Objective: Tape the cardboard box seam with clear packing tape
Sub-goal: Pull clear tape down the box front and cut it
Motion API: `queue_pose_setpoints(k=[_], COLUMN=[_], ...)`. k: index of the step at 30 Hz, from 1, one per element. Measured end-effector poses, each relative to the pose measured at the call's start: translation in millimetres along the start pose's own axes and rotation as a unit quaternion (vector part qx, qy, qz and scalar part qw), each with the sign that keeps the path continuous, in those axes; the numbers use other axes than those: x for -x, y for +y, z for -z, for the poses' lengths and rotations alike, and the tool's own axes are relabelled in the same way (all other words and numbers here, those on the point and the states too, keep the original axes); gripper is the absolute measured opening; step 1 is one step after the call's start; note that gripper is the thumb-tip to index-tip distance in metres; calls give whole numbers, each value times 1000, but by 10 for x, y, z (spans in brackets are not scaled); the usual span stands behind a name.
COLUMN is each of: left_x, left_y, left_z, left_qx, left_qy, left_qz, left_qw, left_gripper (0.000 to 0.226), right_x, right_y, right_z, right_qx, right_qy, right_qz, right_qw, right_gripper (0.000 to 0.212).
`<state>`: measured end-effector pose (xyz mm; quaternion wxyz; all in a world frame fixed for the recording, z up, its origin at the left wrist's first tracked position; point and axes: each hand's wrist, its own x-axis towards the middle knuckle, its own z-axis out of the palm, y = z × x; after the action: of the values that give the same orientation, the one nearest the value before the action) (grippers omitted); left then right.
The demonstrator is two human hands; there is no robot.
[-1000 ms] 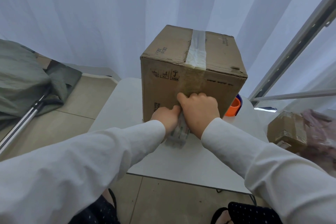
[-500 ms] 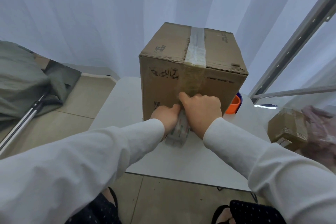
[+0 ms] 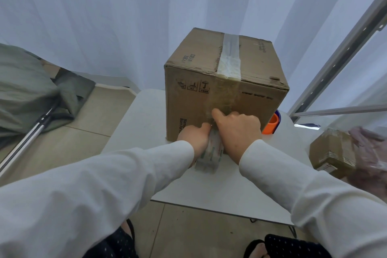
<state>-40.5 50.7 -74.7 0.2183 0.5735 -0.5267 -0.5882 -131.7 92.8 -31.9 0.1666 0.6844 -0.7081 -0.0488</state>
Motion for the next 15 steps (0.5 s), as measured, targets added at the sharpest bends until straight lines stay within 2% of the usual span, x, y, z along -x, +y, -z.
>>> queue_pose_setpoints(k=[15], left_x=[32], left_y=[-23], left_z=[-59], left_qx=[8], left_qy=[16], left_qz=[-4], left_qw=[1000], left_gripper=[44], right_x=[-66], right_y=[-47], right_z=[18], right_qx=[19], right_qy=[-7], right_qz=[8], right_qw=[1000], right_gripper=[23])
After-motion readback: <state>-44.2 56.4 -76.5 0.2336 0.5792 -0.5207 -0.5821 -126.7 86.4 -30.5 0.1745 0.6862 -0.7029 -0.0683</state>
